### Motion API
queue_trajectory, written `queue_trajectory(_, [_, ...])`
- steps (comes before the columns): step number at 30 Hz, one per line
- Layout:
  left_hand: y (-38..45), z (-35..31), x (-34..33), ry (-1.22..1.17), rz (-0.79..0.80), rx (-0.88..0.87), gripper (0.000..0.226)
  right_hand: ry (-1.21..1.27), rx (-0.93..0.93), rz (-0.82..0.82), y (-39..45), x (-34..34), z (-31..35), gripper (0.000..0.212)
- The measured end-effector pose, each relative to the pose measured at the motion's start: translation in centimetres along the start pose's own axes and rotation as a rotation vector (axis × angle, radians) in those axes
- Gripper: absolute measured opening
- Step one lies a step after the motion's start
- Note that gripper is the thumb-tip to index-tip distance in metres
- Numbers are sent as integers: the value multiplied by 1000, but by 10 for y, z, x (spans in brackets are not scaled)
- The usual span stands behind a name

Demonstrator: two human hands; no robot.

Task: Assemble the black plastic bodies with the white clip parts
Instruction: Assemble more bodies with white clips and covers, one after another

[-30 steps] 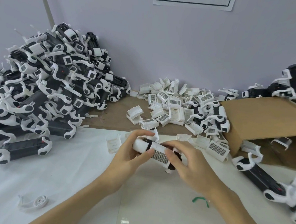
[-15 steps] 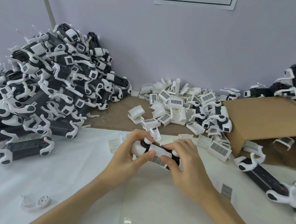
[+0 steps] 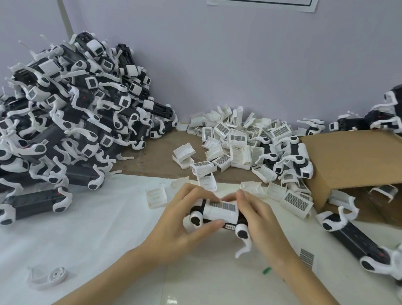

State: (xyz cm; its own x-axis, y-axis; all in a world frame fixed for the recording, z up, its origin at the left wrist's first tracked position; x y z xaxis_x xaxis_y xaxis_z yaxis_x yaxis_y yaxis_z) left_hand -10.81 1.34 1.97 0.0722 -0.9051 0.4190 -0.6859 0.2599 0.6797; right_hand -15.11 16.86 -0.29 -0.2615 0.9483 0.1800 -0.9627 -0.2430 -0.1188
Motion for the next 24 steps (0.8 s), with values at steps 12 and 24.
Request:
queue_trajectory(12, [-8, 26, 13, -80, -212, 227, 16, -774, 571, -384, -31, -17, 42, 44])
queue_trajectory(24, [0, -3, 10, -239, -317, 85, 37, -80, 160, 72, 1, -14, -1, 43])
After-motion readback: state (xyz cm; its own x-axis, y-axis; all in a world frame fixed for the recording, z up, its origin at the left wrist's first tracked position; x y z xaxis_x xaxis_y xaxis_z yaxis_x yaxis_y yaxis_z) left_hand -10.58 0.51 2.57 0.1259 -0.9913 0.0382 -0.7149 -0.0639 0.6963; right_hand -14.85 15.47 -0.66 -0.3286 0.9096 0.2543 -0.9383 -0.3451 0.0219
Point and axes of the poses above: each hand's wrist, its own y-axis towards the middle knuckle, its own x-axis out of the back of the hand, z = x × y, the point moved 10 cm from there along y, towards the middle knuckle, and after that the axes turned 13 degrees about -x, right-handed, at the moved point
